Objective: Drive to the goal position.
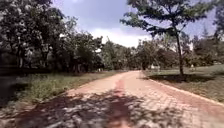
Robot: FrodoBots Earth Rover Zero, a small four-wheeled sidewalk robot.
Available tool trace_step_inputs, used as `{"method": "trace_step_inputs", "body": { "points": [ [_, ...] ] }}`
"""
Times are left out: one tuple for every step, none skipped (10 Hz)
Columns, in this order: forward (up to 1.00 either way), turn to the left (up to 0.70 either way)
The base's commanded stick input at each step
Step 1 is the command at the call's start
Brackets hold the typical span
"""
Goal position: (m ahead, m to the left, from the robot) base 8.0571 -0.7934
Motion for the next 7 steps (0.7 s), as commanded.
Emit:
{"method": "trace_step_inputs", "body": {
  "points": [
    [0.70,0.00],
    [0.70,0.00],
    [0.70,0.00],
    [0.70,0.00],
    [0.70,0.00],
    [0.70,0.00],
    [0.70,0.00]
  ]
}}
